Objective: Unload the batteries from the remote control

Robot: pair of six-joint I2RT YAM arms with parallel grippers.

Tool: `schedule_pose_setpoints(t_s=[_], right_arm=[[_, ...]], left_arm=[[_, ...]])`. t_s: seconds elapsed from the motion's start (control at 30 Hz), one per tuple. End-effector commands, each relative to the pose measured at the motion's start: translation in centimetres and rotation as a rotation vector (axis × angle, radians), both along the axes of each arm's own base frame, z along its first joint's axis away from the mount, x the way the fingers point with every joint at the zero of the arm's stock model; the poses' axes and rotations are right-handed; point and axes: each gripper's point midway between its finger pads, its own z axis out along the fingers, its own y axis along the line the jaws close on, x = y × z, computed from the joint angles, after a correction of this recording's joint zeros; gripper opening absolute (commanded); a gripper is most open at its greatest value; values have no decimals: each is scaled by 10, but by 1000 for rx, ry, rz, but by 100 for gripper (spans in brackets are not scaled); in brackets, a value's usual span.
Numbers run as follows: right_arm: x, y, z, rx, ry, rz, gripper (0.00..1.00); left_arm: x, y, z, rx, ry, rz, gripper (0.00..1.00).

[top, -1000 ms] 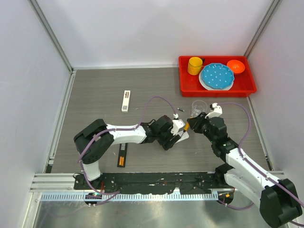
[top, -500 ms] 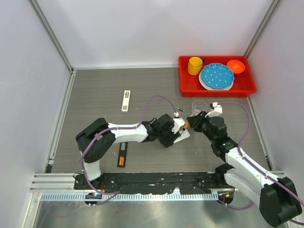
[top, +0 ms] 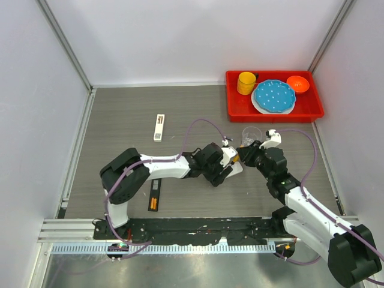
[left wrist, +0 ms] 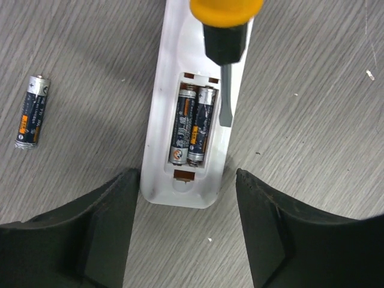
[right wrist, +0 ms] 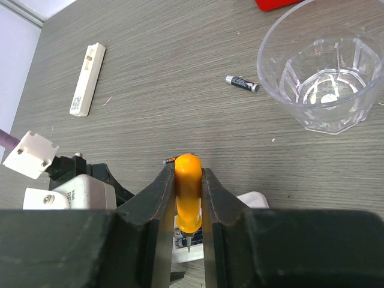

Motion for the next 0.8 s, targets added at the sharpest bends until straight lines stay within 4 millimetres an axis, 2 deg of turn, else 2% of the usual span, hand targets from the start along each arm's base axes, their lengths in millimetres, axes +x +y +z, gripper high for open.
schedule_pose_setpoints(t_s=[0.0,0.1,0.3,0.43,0.53,0.63,0.77], right_arm=[[8,-2,23,22,-72,-27,1],[9,-3,28,21,-82,-29,1],[14,0,32,24,-94,-26,1],[18,-2,29,10,-93,-37,1],[21,-6,26,-14,-97,-54,1],[25,-9,28,-42,-115,-66,1],[29,-8,32,-62,-126,-62,1]], left_arm=[[-13,19,-18,55,37,15,71],[-23,30,-25,63,59,25,73],[-27,30,-30,81,58,15,71],[-28,32,-32,98,55,14,59],[-26,32,-31,100,46,16,43],[-27,31,-31,96,49,10,36],[-27,31,-32,103,52,6,32]])
